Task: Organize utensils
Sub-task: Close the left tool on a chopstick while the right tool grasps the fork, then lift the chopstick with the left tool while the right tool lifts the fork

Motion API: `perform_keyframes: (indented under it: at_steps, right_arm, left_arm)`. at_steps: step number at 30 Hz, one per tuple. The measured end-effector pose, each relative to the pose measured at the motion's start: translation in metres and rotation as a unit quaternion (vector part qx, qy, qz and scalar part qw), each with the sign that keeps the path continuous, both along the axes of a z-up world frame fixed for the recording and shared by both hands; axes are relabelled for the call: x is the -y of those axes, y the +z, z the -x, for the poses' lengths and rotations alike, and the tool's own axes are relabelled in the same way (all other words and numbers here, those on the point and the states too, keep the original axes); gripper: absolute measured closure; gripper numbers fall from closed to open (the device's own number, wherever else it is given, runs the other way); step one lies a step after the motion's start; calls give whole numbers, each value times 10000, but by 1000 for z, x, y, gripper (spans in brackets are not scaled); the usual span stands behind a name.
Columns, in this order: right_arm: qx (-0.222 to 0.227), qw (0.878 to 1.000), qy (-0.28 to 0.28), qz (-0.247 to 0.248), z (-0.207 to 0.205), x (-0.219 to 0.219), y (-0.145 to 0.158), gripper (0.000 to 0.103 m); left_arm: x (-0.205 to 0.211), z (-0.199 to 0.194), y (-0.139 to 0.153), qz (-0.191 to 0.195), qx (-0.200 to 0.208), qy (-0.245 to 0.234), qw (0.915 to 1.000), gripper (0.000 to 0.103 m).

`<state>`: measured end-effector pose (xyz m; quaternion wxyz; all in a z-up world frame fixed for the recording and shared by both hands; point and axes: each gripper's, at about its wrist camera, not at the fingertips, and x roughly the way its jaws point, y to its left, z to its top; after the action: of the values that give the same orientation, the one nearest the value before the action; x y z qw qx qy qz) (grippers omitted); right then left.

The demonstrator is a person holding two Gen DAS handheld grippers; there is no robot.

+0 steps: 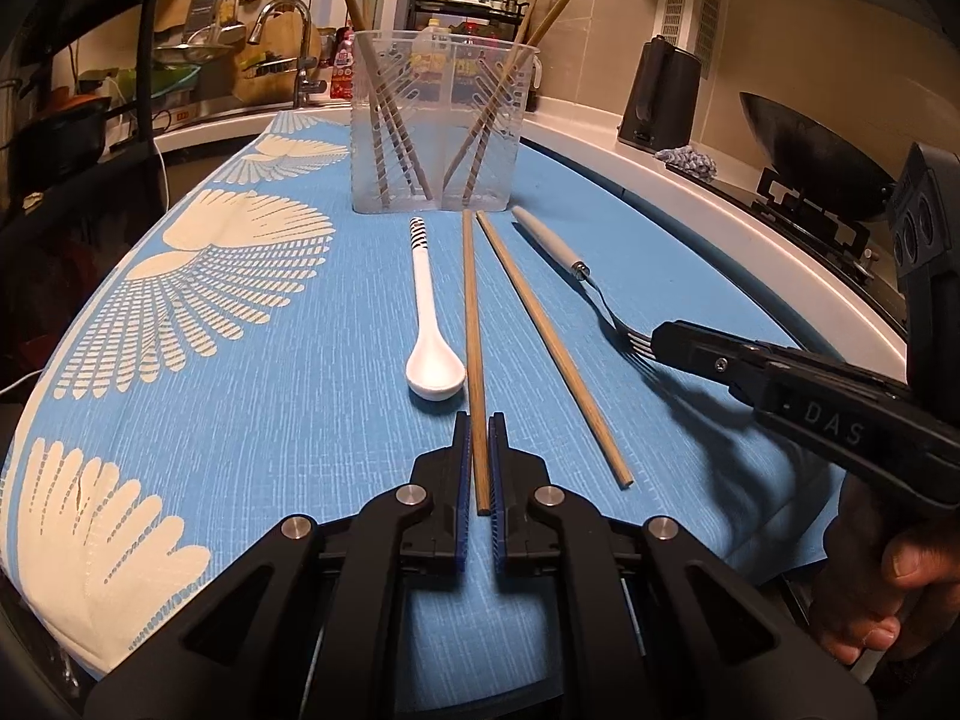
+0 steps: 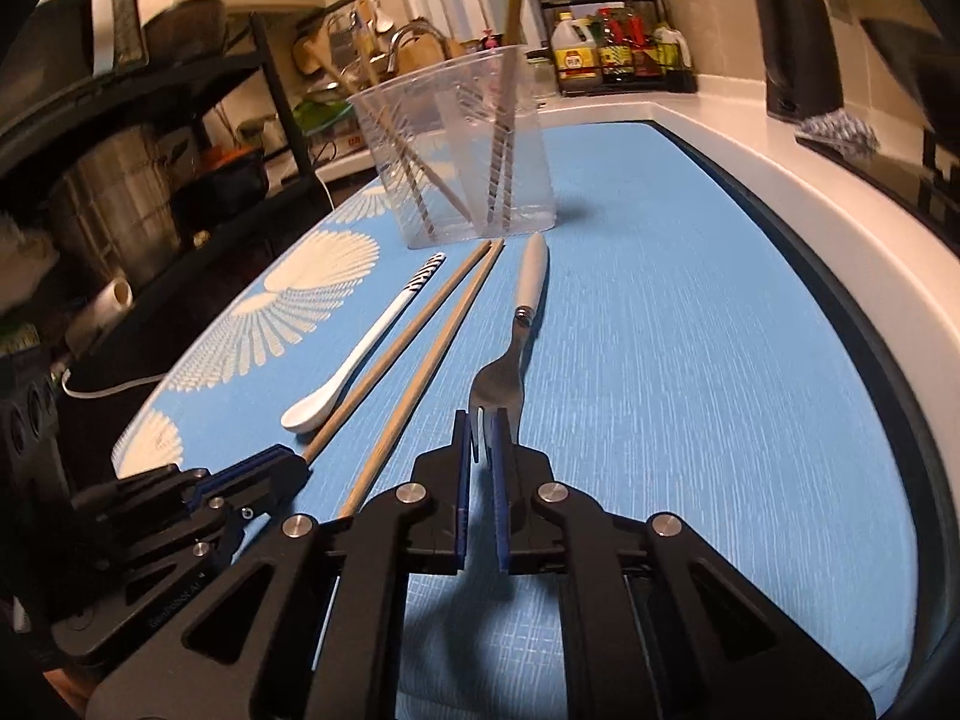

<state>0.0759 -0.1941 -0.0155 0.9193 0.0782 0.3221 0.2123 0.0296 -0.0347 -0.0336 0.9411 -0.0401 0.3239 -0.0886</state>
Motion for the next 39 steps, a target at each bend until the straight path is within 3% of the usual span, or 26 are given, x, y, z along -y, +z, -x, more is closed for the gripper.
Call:
perform_keyframes:
  at_steps: [7, 10, 39]
  right_arm:
    - [48, 9998, -136, -103, 1, 8, 0, 93]
    - [98, 9997, -108, 175, 1, 5, -2, 90]
    - [268, 9971, -38, 707, 1, -14, -10, 95]
  left_arm:
    - [3, 0, 1, -68, 43, -35, 10000, 97]
    - [6, 0, 1, -92, 55, -58, 9999, 97]
    - [20, -5, 0, -397, 277, 140, 9987, 96]
